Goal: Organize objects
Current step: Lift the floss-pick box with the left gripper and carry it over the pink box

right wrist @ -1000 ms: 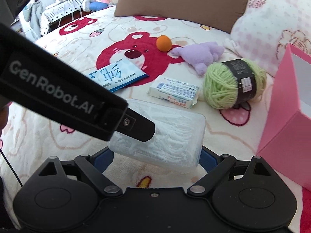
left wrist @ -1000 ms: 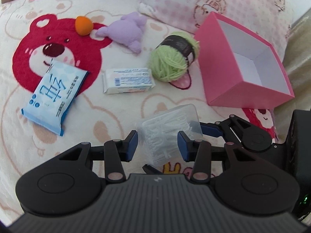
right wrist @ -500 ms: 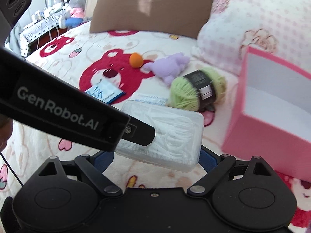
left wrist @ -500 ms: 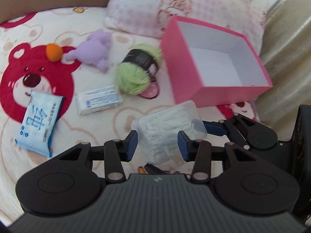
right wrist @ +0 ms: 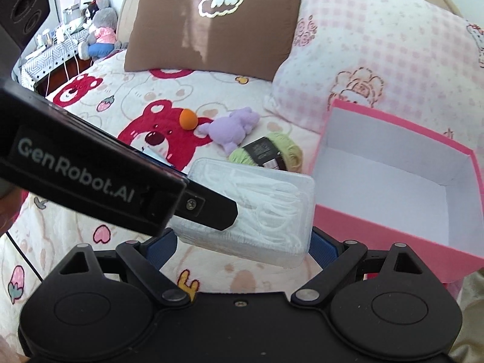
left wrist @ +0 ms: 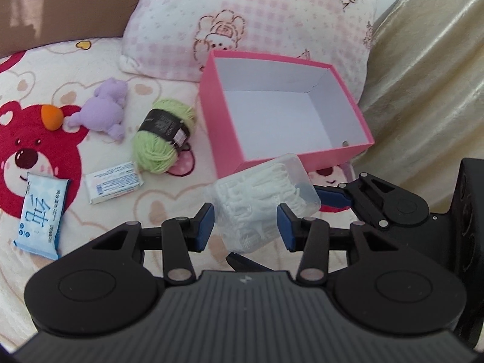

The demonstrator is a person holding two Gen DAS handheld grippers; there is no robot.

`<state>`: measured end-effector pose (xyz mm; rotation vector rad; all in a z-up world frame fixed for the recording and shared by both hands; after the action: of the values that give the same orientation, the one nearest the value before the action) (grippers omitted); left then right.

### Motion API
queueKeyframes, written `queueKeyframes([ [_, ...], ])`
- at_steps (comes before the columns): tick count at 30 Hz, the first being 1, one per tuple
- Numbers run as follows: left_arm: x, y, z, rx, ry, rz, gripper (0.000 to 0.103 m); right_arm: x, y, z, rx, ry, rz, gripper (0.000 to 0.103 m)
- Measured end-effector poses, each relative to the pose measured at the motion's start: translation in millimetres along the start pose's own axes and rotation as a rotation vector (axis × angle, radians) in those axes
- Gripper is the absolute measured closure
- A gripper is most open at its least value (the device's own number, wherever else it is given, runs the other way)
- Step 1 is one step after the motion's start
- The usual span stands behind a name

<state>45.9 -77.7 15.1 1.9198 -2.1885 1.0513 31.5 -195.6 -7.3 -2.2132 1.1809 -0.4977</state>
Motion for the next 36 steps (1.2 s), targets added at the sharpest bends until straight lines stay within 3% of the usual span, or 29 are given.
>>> queueKeyframes([
  [5, 20, -13, -1, -0.003, 0.012, 0.017, 0.059, 14, -6, -14, 0.011, 0.030, 0.014, 0.009],
  [10, 52, -18, 11, 0.016, -0.018, 0.127, 0.059, 36, -4, -16, 0.005, 0.048, 0.039, 0.009],
  [22, 76, -71, 48, 0.015, 0.121, 0.083, 0.060, 93, -18, -20, 0.014, 0.157, 0.062, 0.009],
  [29, 83, -101, 76, -0.004, 0.147, 0.059, 0.060, 117, -23, -8, 0.007, 0.193, 0.032, 0.010],
  [36, 92, -112, 101, -0.019, 0.133, 0.075, 0.060, 140, -19, 8, -0.005, 0.175, 0.070, 0.010],
])
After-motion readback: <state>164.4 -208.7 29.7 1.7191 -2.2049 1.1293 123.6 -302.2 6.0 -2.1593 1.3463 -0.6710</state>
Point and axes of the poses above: each gripper's, at about its wrist camera, not at the fingertips, and z roughly the way its jaws point, x to its right, y to its underside, the point moved 1 cm from there along z, roughly the way its jaws point, and after that the axes turned 7 degrees about -z, right-handed, at the moved point
